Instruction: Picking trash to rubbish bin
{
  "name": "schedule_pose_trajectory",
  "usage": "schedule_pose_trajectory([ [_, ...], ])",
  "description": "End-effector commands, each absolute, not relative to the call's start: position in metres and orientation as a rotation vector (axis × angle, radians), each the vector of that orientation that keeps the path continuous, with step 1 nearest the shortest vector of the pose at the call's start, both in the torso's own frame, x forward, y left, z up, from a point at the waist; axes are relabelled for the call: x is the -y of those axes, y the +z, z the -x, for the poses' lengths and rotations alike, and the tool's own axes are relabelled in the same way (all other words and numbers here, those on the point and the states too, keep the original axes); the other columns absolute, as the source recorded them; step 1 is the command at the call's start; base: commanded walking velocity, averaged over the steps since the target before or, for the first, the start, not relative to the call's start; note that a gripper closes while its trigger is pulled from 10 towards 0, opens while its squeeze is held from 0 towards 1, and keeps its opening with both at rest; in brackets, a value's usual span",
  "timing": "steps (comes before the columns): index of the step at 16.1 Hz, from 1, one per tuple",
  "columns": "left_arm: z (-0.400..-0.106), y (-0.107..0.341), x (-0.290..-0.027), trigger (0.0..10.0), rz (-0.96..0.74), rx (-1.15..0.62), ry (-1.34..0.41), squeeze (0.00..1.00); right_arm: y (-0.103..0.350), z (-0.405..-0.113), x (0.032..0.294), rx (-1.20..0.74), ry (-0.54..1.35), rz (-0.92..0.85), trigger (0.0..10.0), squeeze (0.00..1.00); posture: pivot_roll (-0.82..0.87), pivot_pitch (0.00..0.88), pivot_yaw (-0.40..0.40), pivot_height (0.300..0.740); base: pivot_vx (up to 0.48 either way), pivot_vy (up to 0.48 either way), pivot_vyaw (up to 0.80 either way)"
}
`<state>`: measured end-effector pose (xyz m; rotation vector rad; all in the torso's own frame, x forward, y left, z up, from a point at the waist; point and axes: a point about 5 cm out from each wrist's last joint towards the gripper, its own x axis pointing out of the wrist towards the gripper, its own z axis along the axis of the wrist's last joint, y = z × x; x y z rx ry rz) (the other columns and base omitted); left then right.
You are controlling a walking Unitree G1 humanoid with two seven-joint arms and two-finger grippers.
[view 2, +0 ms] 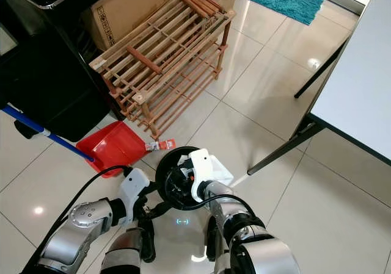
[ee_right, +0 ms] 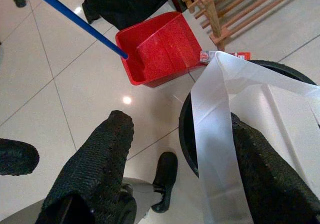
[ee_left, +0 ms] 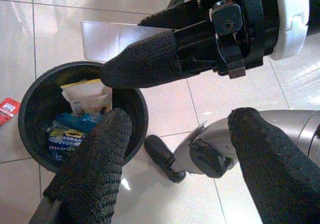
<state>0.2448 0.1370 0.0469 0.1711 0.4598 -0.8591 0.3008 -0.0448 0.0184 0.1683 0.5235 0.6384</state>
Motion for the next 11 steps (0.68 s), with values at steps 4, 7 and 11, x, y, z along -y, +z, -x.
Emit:
schedule_pose_trajectory([
  [4, -0.240, 0.043, -0.134, 10.0, -0.151, -0.477, -0.869, 0.00, 0.008, -0.278, 0.012, -0.590, 0.684, -0.262, 10.0, 0.00, 0.12, 0.362, -0.068, 0.740, 0.000, 0.000, 0.00],
  [7, -0.230, 0.042, -0.148, 10.0, -0.172, -0.510, -0.870, 0.00, 0.009, -0.280, 0.013, -0.588, 0.678, -0.260, 10.0, 0.00, 0.12, 0.361, -0.065, 0.740, 0.000, 0.000, 0.00],
  [11, -0.212, 0.035, -0.173, 10.0, -0.191, -0.574, -0.832, 0.00, 0.009, -0.286, 0.025, -0.581, 0.627, -0.242, 10.0, 0.00, 0.13, 0.366, -0.064, 0.740, 0.000, 0.000, 0.00],
])
